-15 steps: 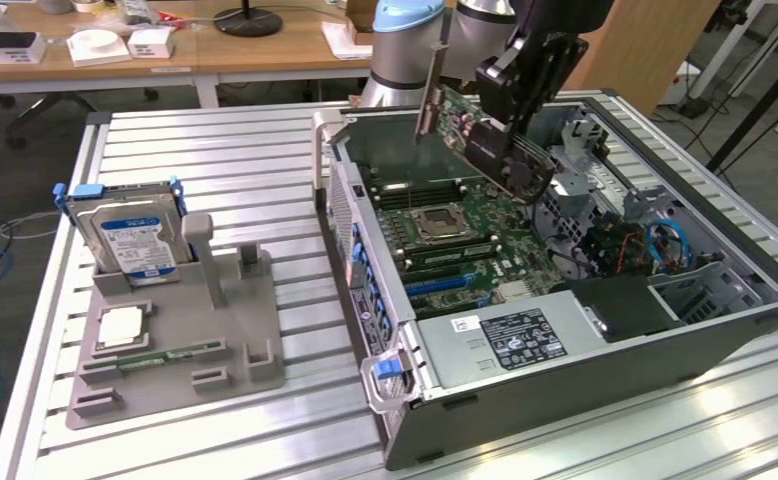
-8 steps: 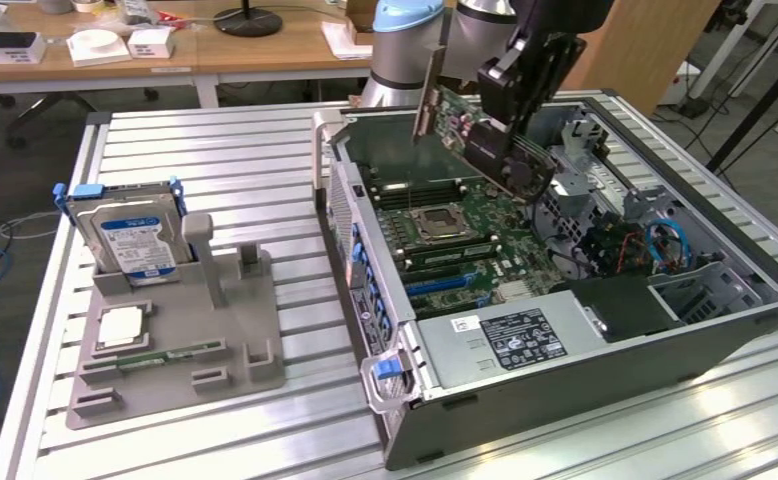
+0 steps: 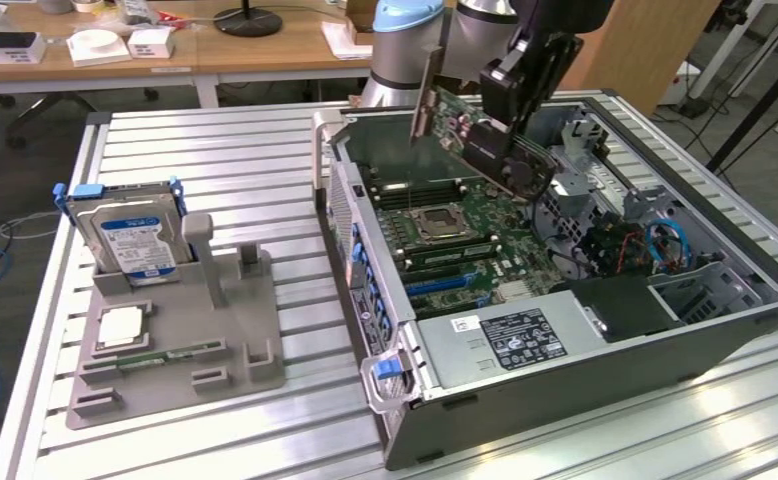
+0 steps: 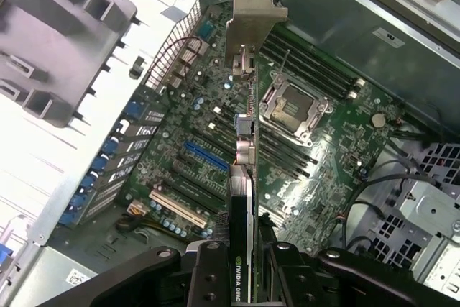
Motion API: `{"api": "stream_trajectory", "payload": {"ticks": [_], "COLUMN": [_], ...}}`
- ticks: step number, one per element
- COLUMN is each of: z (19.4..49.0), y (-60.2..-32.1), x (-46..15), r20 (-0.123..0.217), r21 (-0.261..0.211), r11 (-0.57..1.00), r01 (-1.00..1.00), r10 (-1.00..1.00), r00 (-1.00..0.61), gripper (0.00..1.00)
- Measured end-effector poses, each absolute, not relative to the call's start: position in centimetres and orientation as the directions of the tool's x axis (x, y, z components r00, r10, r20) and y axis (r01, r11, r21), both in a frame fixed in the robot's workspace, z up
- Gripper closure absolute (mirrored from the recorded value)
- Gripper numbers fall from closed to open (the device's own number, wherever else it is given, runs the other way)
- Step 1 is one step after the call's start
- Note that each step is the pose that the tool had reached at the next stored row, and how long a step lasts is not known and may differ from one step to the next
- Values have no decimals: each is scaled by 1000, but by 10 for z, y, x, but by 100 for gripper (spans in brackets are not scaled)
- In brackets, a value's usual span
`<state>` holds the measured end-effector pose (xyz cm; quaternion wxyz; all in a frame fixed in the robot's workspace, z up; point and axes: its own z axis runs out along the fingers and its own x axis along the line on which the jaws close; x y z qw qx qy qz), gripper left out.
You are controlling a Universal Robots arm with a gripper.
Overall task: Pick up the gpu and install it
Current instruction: 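Insert the gpu into the slot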
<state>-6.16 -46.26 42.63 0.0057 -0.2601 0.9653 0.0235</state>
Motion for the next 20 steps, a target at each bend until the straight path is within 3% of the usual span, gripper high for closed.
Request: {"api": "stream_trajectory", "payload": {"ticks": [20], "z": [426], "y": [-463], "x": [-62], "r20": [-23], "r21": [42], "r11": [836], "r01": [-546], "r10": [-546], "r00": [-837], "gripper": [74]}}
